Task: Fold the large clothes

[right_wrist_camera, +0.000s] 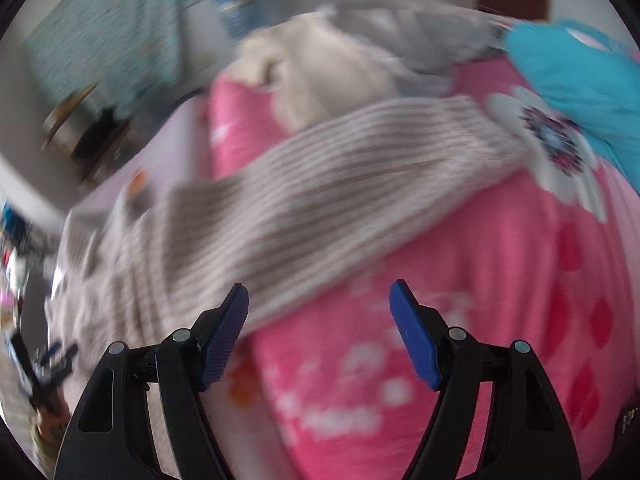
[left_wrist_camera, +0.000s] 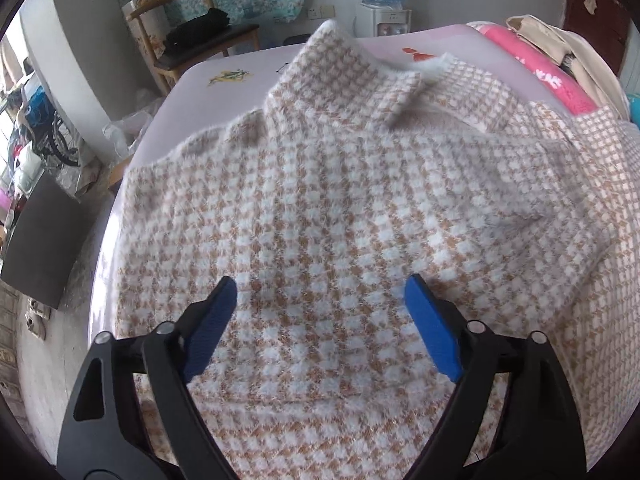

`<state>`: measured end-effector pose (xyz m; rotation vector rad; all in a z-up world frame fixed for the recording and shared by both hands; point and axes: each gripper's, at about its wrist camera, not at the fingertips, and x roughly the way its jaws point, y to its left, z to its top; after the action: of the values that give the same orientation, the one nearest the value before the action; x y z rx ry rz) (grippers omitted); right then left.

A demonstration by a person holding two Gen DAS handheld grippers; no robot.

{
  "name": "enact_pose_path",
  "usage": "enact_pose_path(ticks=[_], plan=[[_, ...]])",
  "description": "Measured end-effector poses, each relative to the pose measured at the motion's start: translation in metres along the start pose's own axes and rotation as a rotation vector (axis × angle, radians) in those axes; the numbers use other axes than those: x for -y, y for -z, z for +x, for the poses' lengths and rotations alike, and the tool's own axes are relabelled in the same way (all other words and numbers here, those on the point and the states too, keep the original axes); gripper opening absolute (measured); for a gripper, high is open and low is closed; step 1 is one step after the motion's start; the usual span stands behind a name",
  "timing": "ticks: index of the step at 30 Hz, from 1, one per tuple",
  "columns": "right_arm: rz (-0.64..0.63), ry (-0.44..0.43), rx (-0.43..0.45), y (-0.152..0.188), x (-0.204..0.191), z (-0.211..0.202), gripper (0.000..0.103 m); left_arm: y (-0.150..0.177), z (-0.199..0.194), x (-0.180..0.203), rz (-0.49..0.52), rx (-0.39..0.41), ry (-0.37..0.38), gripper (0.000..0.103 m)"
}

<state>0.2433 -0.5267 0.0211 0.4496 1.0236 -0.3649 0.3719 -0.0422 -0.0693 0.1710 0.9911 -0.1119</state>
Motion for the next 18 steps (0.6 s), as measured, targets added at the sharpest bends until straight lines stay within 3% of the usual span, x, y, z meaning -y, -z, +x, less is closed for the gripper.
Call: enact_pose_path(ticks=[8,18], plan=[[0.221,0.005,-0.013,-0.052,0.079,0.028,0.071,-0.002,0.003,-0.002,-0.018,-0.017,0.01,0.086],[0.43,0.013,-0.012,-0.079,0.115,0.077,0.058,-0.003,0.007,-0.008,-0.051,-0.032,0.038,0.088]])
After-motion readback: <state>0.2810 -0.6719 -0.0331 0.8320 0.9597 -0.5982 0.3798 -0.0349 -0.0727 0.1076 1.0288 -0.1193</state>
